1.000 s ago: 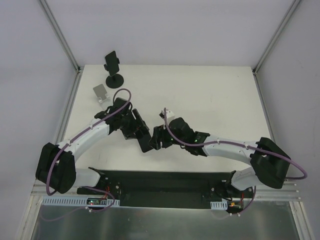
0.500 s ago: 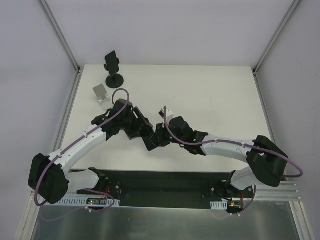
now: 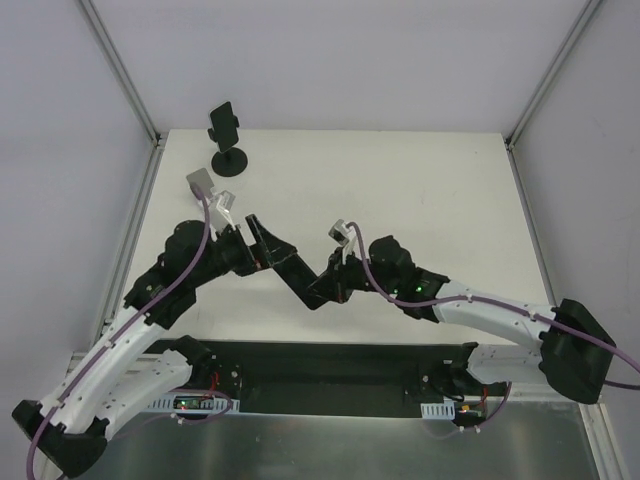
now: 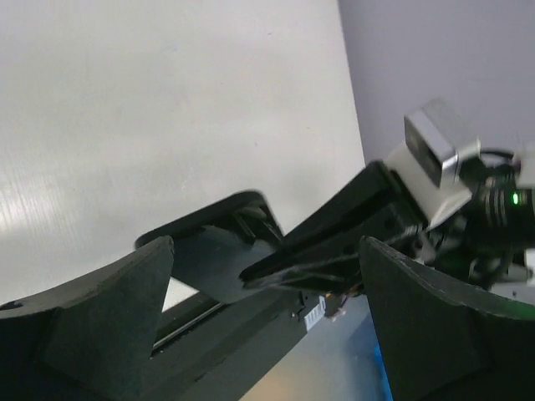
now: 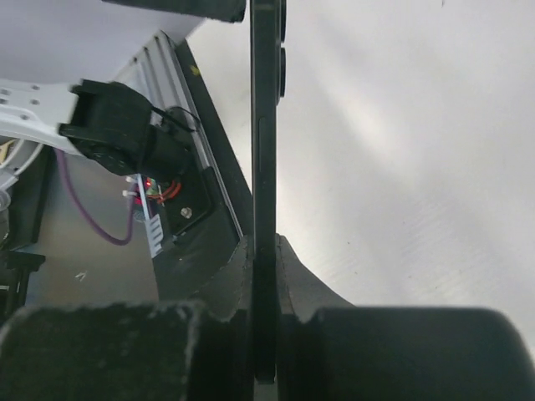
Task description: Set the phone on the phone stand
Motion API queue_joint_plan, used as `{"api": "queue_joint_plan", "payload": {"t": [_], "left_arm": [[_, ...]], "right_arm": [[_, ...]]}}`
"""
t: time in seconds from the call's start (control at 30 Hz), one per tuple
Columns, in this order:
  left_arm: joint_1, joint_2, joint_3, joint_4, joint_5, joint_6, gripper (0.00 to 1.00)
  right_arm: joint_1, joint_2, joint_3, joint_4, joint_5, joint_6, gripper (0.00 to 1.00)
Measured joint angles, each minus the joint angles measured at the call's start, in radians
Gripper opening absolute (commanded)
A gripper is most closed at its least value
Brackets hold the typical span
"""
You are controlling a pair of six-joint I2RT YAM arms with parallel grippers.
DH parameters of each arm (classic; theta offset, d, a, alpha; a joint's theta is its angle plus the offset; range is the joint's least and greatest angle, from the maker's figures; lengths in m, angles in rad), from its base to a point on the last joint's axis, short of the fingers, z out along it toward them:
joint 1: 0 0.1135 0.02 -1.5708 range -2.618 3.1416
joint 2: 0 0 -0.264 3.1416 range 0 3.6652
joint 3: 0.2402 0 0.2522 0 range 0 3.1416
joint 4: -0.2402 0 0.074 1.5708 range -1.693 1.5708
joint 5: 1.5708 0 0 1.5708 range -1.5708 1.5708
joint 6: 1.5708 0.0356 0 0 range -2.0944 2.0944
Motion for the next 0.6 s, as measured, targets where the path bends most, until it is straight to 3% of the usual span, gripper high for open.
{"api": "queue_joint_plan", "payload": {"t": [0.2, 0.37, 0.6], "left_arm": [[0.0, -0.109, 0.003, 0.0, 0.119, 0.142, 0.72], [0.0, -0.002, 0.026, -0.016, 0.254, 0.122, 0.86], [-0.001, -0.009, 0.039, -0.043, 0.233, -0.023, 0.96]], "right_arm": [[-0.071, -0.165, -0.008, -0.016, -0.13, -0.064, 0.0], [-0.077, -0.266, -0.004, -0.088, -0.162, -0.148, 0.0], [-0.046, -0.257, 0.03, -0.152, -0.087, -0.184, 0.0]]}}
